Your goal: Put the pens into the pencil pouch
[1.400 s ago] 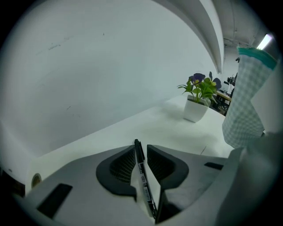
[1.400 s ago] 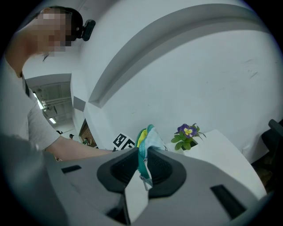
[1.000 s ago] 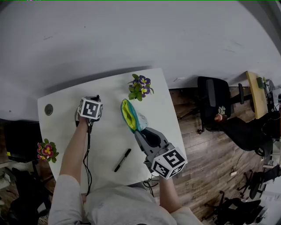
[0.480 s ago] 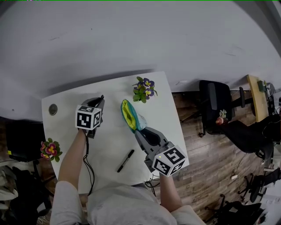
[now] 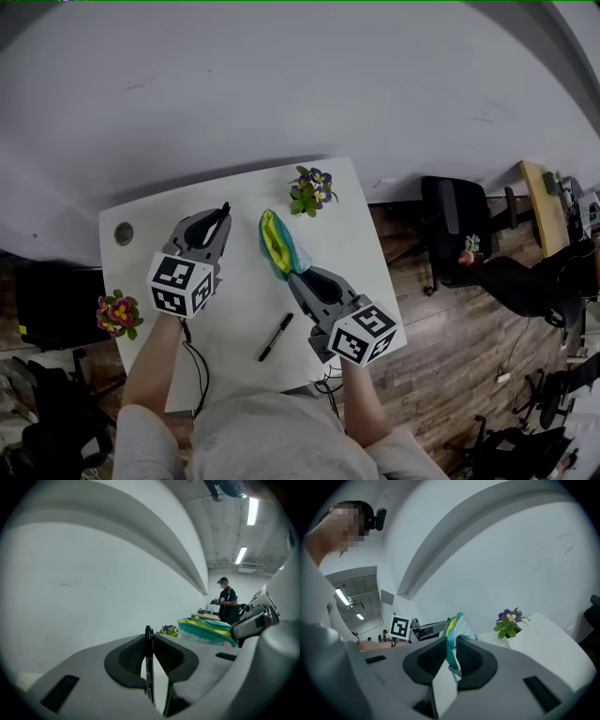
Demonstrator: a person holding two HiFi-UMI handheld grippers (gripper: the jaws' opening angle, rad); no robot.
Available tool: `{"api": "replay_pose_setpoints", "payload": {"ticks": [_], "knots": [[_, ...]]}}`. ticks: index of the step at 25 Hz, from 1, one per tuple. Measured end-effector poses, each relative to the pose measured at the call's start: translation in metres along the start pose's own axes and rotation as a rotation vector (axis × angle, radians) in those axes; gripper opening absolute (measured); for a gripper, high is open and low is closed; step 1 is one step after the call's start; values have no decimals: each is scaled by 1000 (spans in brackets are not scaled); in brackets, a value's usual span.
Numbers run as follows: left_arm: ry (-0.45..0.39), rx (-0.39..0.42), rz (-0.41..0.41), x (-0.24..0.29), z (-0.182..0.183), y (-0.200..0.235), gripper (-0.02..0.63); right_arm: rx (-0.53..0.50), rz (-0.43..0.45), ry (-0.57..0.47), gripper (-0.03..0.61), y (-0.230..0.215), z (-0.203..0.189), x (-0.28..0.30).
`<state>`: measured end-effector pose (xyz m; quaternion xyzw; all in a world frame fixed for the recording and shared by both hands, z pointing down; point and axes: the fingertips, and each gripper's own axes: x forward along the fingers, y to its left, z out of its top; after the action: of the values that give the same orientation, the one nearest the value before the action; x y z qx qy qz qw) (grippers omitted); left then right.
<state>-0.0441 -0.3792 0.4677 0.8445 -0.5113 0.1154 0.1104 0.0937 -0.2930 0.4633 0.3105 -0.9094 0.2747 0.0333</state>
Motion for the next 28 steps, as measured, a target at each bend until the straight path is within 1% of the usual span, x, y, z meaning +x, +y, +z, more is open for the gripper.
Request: {"api": "replay_pose_setpoints", "payload": {"ticks": [2, 3, 9, 14, 22, 25, 28], "knots": [[-66, 18, -17, -17, 15, -10, 72, 12, 1, -13, 75, 6, 0, -2], [-99, 12, -29, -25, 22, -14, 72, 16, 0, -17, 75, 10, 0, -3], [-306, -67, -133, -76, 64, -40, 72, 50, 8, -46, 75, 33, -6, -13], [-434, -111, -212, -103, 95, -59, 72, 86, 19, -77, 74, 50, -8, -24], [-599, -129, -354, -131, 136, -97, 72, 98, 24, -89, 74, 74, -18, -38], [-630, -132, -394, -132, 142, -109, 72, 97, 23, -91, 74, 81, -20, -39], [-641, -138, -423, -132, 140, -119, 72, 95, 26, -98, 74, 88, -20, -41]]}}
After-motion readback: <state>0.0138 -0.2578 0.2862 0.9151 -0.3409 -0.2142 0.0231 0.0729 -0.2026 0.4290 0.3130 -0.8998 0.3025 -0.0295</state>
